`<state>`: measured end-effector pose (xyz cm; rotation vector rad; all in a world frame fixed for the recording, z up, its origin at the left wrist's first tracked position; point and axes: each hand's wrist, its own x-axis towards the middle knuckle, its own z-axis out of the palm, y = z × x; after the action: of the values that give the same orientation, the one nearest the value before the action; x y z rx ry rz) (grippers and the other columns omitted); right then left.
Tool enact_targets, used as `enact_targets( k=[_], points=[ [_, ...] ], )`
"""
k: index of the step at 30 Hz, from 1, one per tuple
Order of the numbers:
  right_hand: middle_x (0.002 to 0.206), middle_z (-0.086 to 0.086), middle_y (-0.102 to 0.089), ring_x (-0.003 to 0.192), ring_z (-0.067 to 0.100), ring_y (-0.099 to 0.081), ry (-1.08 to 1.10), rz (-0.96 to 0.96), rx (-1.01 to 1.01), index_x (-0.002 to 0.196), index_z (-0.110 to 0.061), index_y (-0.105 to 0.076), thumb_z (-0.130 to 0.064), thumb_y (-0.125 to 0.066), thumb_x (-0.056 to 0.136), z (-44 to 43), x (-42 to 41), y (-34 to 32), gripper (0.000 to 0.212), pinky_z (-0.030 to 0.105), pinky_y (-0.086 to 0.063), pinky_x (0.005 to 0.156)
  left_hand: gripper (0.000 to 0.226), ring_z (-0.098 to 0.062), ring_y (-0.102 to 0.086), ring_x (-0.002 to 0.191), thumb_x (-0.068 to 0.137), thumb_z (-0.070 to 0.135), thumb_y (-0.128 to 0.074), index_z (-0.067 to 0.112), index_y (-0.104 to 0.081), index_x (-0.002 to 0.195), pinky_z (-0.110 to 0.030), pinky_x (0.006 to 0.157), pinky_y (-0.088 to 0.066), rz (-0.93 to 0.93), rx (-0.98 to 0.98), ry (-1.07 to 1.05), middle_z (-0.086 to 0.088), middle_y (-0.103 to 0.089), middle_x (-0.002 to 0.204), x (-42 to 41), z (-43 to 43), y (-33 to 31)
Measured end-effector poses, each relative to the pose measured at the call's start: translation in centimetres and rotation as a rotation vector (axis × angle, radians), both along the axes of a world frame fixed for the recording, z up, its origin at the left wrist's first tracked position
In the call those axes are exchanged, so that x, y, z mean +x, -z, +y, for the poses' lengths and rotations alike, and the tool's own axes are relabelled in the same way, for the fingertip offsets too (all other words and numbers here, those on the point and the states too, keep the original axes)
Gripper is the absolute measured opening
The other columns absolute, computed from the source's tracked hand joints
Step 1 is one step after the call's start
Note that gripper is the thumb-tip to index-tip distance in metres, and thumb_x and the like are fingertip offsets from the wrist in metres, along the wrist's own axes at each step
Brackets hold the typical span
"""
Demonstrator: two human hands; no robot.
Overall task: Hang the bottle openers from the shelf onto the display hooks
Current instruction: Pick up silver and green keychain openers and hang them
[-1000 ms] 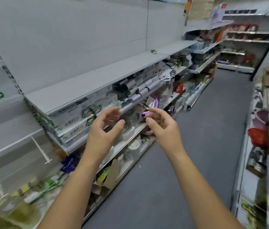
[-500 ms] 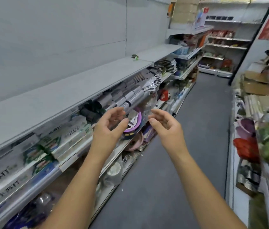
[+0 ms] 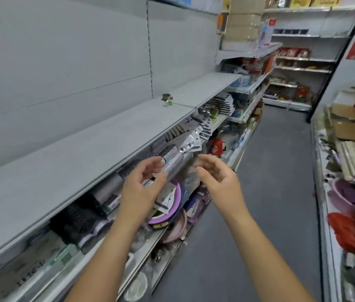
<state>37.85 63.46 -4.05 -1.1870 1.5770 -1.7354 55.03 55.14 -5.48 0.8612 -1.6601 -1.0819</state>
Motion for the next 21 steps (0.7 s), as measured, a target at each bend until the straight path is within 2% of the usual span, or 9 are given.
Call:
enact_targets(
  k=[3, 7, 10, 16, 18, 21],
  points=[
    [0.107, -0.006, -0.073, 0.1, 0.006, -0.067, -0.043, -0.004, -0.014, 0.119, -0.027, -0.066, -0.019, -0.069, 0.093, -5.1, -5.4, 0.2, 0.027, 0.018, -0.053, 0.086, 0.041, -0.007, -0.066, 0.109, 0.077, 0.048, -0.068, 0.038, -0.067, 0.117, -0.042, 0.101, -0.053, -0.023, -0.011, -0.053, 0.015, -0.072, 0.113, -5.2, -4.2, -0.1],
    [0.109, -0.005, -0.072, 0.099, 0.005, -0.067, -0.124, -0.026, -0.003, 0.121, -0.026, -0.066, -0.021, -0.069, 0.092, -11.7, -12.8, -0.7, 0.029, 0.019, -0.054, 0.087, 0.033, -0.006, -0.067, 0.108, 0.086, 0.033, -0.072, 0.033, -0.067, 0.12, -0.043, 0.101, -0.054, -0.02, 0.003, -0.11, 0.014, -0.072, 0.114, -12.5, -10.0, -1.5],
    [0.107, -0.007, -0.072, 0.099, 0.004, -0.067, -0.165, -0.021, -0.001, 0.12, -0.027, -0.065, -0.021, -0.069, 0.093, -16.5, -17.7, -1.6, 0.028, 0.022, -0.054, 0.088, 0.031, -0.002, -0.066, 0.108, 0.09, 0.025, -0.074, 0.034, -0.067, 0.119, -0.036, 0.1, -0.054, -0.038, -0.014, -0.166, 0.015, -0.072, 0.114, -16.6, -14.2, -2.8],
    [0.108, -0.005, -0.071, 0.097, 0.002, -0.066, -0.232, -0.006, 0.003, 0.12, -0.025, -0.066, -0.018, -0.068, 0.093, -26.7, -24.0, -2.1, 0.028, 0.011, -0.051, 0.081, 0.034, -0.002, -0.066, 0.106, 0.088, 0.02, -0.075, 0.032, -0.067, 0.12, -0.03, 0.1, -0.051, -0.076, -0.029, -0.279, 0.014, -0.073, 0.11, -21.7, -22.8, -3.6],
    [0.108, -0.005, -0.071, 0.096, 0.002, -0.065, -0.274, 0.001, 0.021, 0.12, -0.027, -0.066, -0.018, -0.068, 0.093, -30.4, -25.3, -1.7, 0.028, 0.013, -0.051, 0.082, 0.036, -0.003, -0.066, 0.104, 0.088, 0.02, -0.075, 0.03, -0.067, 0.121, -0.031, 0.099, -0.051, -0.085, -0.033, -0.331, 0.015, -0.072, 0.109, -23.0, -26.3, -3.5],
    [0.109, -0.005, -0.072, 0.101, 0.009, -0.066, -0.31, 0.012, 0.031, 0.12, -0.027, -0.066, -0.018, -0.068, 0.093, -36.0, -26.8, -1.3, 0.028, 0.025, -0.054, 0.088, 0.038, -0.005, -0.066, 0.102, 0.088, 0.02, -0.076, 0.028, -0.066, 0.124, -0.03, 0.097, -0.051, -0.102, -0.047, -0.378, 0.014, -0.072, 0.11, -24.4, -31.5, -3.2]
  ],
)
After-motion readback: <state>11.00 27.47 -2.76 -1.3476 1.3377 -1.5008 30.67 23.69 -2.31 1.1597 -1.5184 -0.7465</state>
